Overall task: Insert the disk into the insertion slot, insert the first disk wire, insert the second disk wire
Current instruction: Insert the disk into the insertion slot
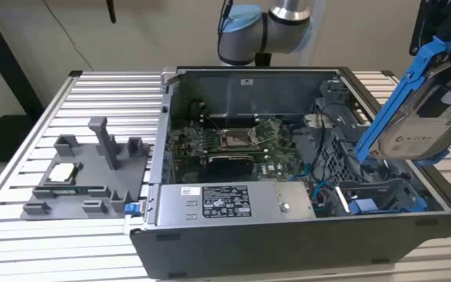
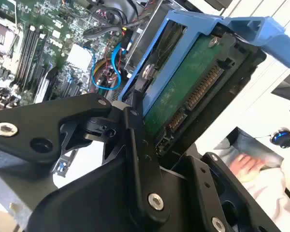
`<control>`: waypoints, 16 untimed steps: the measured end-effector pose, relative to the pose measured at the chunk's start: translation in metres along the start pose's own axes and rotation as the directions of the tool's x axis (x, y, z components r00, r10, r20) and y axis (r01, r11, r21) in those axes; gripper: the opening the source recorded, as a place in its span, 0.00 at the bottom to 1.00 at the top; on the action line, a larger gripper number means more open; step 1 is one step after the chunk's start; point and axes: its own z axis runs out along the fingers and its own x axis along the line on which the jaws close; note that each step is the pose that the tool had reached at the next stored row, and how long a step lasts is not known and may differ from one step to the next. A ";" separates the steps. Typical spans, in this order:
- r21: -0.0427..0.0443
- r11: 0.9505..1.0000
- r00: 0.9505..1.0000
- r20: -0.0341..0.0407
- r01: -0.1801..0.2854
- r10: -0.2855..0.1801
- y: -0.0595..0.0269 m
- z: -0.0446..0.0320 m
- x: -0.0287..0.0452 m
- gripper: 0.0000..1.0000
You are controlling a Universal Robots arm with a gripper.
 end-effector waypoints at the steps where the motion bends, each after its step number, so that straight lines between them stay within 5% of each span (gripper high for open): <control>1: 0.000 1.000 1.000 0.000 0.000 0.000 0.0000 0.0000 0.0000 0.33; 11: 0.000 1.000 1.000 0.000 0.000 0.000 0.0000 -0.0002 0.0000 0.33; 16: 0.000 1.000 1.000 0.000 0.000 0.000 -0.0035 0.0061 0.0005 0.33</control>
